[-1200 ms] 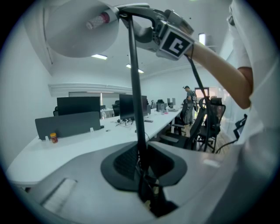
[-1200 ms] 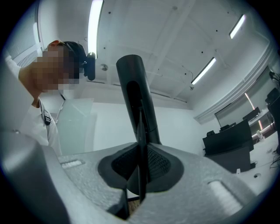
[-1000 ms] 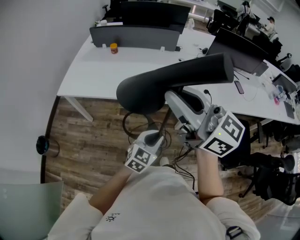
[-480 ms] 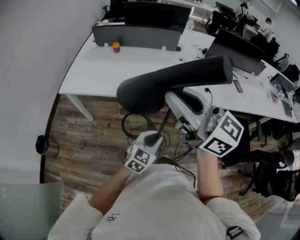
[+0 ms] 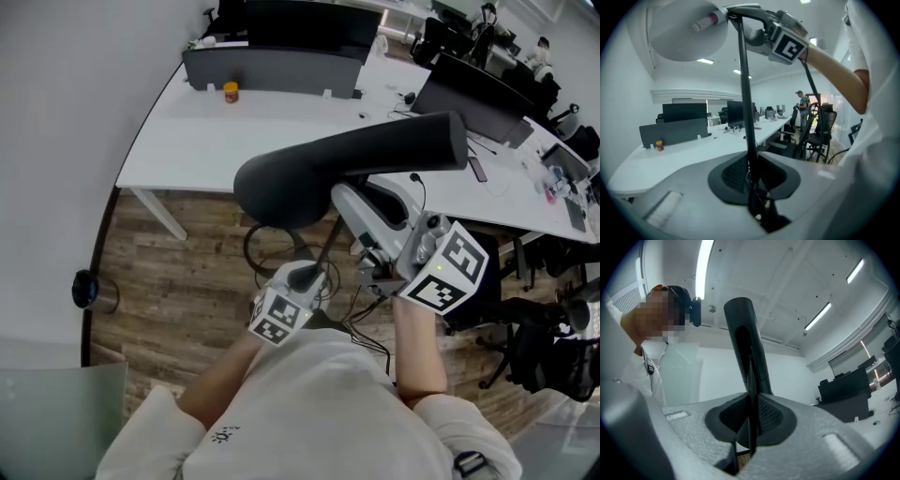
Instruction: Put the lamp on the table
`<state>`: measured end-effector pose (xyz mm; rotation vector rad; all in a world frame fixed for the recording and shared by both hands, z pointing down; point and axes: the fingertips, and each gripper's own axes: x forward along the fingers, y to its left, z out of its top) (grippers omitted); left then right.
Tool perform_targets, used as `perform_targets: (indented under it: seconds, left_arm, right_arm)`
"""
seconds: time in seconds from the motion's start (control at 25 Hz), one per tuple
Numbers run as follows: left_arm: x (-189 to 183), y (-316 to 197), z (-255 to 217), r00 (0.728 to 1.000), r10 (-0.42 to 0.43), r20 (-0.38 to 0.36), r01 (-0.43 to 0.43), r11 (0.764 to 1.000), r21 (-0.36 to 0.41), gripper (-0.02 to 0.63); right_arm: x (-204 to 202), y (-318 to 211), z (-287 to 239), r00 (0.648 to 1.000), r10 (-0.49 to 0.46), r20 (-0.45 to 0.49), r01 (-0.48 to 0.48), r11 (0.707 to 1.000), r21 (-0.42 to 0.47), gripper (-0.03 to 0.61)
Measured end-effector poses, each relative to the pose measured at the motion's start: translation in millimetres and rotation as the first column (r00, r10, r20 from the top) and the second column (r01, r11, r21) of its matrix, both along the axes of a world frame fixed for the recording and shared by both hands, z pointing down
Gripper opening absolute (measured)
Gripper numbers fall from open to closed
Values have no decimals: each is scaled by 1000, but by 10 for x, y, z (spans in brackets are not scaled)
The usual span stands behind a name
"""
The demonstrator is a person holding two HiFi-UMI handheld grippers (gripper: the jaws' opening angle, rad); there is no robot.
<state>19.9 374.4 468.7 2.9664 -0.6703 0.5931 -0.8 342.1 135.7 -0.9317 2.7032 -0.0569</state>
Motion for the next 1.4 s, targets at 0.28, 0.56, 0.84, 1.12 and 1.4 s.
perform_targets:
  seconds: [0.28, 0.56, 0.84, 1.12, 1.4]
  left_arm:
    - [94, -155, 19, 1000, -2, 5, 2, 1000, -3, 54]
    - [208, -503, 64, 1000, -14, -1, 14, 1000, -18, 54]
    - [393, -950, 82, 999, -34, 9, 34, 999, -23, 52]
    - [666, -1379, 53, 998, -55, 8, 55, 998, -29, 52]
    - [1031, -1788, 86, 998, -66, 12, 67, 997, -34, 52]
  right_arm:
    - [107, -172, 38, 1000, -10, 5, 10, 1000, -3, 40]
    - [194, -542, 92, 1000, -29, -9, 29, 1000, -10, 40]
    - [397, -985, 85, 999, -51, -8, 51, 999, -15, 40]
    - [662, -1420, 75, 997, -74, -5, 74, 997, -20, 38]
    - [1034, -1839, 104, 996, -87, 1, 87, 996, -22, 40]
